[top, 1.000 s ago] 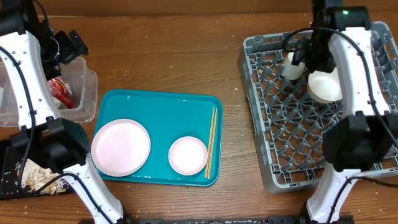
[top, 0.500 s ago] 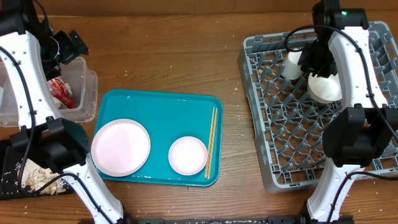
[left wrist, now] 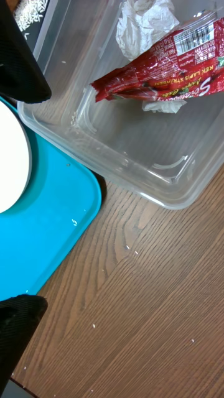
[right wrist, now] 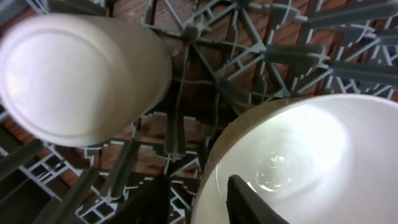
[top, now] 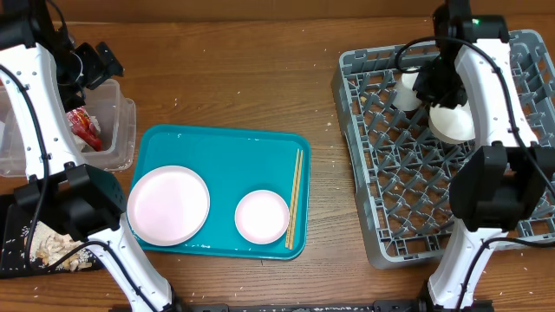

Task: Sort waste into correct bins and load items into the dishwasher
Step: 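Move the white bowl into the rack and release it upside down, then reach the right gripper to the small pink plate and grasp it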

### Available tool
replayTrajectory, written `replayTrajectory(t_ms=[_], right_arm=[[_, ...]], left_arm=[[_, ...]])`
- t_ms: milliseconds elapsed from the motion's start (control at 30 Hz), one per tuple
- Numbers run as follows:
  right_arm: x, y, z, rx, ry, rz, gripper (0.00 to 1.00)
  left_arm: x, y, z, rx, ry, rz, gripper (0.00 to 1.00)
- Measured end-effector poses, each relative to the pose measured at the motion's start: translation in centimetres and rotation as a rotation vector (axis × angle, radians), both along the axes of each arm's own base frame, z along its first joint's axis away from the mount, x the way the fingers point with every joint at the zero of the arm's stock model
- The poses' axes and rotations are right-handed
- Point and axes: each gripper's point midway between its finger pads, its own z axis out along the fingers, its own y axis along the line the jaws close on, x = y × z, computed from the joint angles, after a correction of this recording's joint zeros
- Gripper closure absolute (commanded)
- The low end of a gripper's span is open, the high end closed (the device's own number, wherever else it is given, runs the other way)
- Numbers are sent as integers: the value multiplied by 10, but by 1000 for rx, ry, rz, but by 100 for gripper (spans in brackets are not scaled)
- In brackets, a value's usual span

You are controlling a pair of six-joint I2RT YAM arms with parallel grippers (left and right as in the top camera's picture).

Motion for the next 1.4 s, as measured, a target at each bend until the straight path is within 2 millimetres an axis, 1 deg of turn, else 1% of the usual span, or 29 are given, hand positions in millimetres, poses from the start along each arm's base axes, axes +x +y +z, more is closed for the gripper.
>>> replayTrajectory(t_ms=[33,67,100,133,200,267,367,400,467,533,567,600,667,700,767,800,900,1000,1067,1100,1167,1333,1400], right_arm=[[0,0,-2,1,2,-1,72],[-2,0,-7,1,14,-3,81],[-3,0,-9,3,22,-3,92],[-4,1,-9,4,24,-9,96],[-11,0,-6,2,52,-10,96],[-12,1,2,5,52,-11,96],[-9,3,24,25,20,-13,96],[-8,7,33,56,5,-14,96],[-6,13,50,145,-31,-15,96],[-3,19,59,252,-66,8,96],[-2,23,63,371,-87,34,96],[-2,23,66,422,-101,45,96],[-1,27,74,625,-152,104,96],[-2,26,76,682,-168,113,96],[-5,22,76,822,-203,124,96],[-7,18,75,902,-232,127,96],[-10,13,69,1033,-289,132,96],[-9,17,58,1153,-352,142,96],[-9,17,59,1209,-387,133,96],[-9,16,59,1221,-397,130,96],[-10,8,61,1249,-429,107,96],[-21,-28,62,1250,-455,-2,96],[-25,-35,62,1253,-454,-29,90]], left_arm=[[0,0,0,0,0,0,0],[0,0,0,0,0,0,0],[0,0,0,0,0,0,0],[0,0,0,0,0,0,0],[0,0,0,0,0,0,0],[0,0,0,0,0,0,0],[0,0,0,0,0,0,0],[0,0,0,0,0,0,0],[0,0,0,0,0,0,0],[0,0,0,0,0,0,0],[0,0,0,0,0,0,0],[0,0,0,0,0,0,0],[0,0,0,0,0,0,0],[0,0,0,0,0,0,0],[0,0,0,0,0,0,0],[0,0,0,0,0,0,0],[0,0,0,0,0,0,0],[0,0,0,0,0,0,0],[0,0,0,0,0,0,0],[0,0,0,0,0,0,0],[0,0,0,0,0,0,0],[0,0,0,0,0,0,0],[0,0,0,0,0,0,0]])
